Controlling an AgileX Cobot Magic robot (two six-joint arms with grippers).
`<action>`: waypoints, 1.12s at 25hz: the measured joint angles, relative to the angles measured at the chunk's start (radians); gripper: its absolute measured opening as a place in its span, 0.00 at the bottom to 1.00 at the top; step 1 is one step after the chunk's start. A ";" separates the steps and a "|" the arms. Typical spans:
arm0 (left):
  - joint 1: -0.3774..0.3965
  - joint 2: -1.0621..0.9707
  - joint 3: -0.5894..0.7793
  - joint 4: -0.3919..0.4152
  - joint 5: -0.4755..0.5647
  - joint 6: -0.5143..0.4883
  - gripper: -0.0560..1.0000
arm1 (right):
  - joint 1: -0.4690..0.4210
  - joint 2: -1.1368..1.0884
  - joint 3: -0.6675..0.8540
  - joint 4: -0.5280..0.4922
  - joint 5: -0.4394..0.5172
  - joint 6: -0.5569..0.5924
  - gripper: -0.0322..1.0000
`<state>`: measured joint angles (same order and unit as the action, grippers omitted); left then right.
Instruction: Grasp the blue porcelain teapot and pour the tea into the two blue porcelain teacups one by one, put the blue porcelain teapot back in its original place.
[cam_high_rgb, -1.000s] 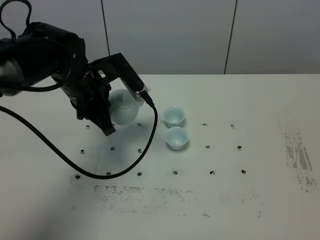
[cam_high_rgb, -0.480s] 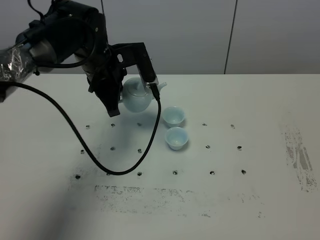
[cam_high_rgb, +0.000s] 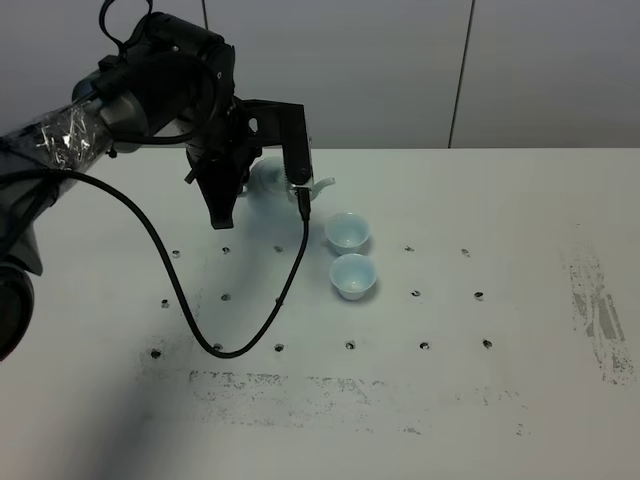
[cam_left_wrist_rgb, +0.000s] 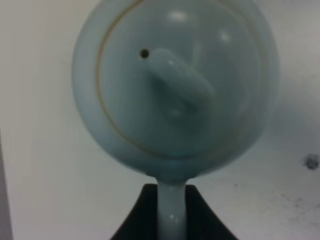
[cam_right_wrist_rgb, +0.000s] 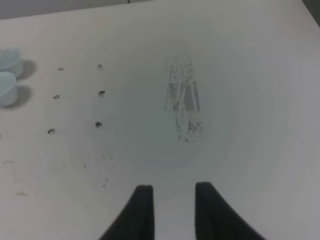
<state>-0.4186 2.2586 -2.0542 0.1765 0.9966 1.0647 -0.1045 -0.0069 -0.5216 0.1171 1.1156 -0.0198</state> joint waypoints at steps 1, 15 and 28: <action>-0.002 0.002 0.000 0.014 -0.009 0.000 0.17 | 0.000 0.000 0.000 0.000 0.000 0.000 0.25; -0.054 0.064 0.000 0.162 -0.087 0.045 0.17 | 0.000 0.000 0.000 0.002 0.000 0.000 0.25; -0.106 0.080 0.000 0.331 -0.151 0.051 0.17 | 0.000 0.000 0.000 0.005 0.000 0.000 0.25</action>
<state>-0.5250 2.3389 -2.0542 0.5071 0.8459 1.1159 -0.1045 -0.0069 -0.5216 0.1218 1.1156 -0.0198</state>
